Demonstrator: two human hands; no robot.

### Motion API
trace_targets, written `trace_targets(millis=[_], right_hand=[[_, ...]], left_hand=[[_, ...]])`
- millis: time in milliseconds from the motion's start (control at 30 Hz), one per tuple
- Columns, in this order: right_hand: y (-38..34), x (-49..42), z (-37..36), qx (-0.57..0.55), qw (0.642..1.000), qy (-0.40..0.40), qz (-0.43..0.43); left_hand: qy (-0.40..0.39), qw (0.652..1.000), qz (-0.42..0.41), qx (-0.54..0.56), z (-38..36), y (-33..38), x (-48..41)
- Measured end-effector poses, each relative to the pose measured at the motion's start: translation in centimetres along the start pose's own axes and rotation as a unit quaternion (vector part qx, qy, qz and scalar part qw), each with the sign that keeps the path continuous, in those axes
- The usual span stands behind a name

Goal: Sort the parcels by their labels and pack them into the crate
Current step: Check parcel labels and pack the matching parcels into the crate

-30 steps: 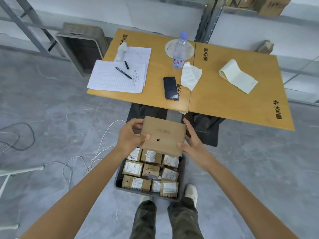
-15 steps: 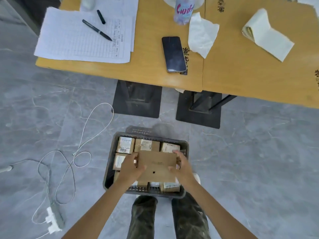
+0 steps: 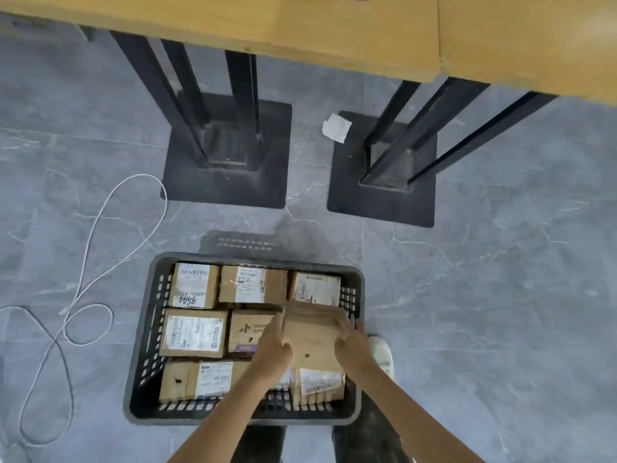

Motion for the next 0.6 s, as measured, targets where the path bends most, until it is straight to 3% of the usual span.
trace_targets(millis=[133, 233, 333, 533, 600], right_hand=[[2.2, -2.9, -0.5, 0.064, 0.998, -0.013, 0.012], [3.6, -4.2, -1.2, 0.127, 0.989, -0.016, 0.067], [4.5, -4.8, -2.3, 0.273, 0.951, -0.036, 0.140], [5.2, -4.4, -3.6, 0.449, 0.872, 0.029, 0.193], [5.3, -3.7, -4.9, 0.388, 0.902, 0.011, 0.189]], left_hand=[[-0.052, 0.998, 0.022, -0.004, -2.9, -1.5, -3.4], [-0.061, 0.998, 0.025, -0.020, -4.1, -2.5, -4.8], [-0.056, 0.998, 0.026, -0.029, -4.2, -2.9, -5.8], [-0.063, 0.998, 0.008, 0.012, -5.3, -2.9, -6.5], [-0.037, 0.999, 0.017, 0.006, -5.4, -2.9, -7.1]])
Point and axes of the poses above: each hand's wrist, its own x-axis away from the middle knuckle, its own z-axis out of the back of the hand, y = z × x, the point moved 5 cm from there along -x, towards the middle knuckle, and after that the axes turned 10 degrees about x, right-handed, at the moved point
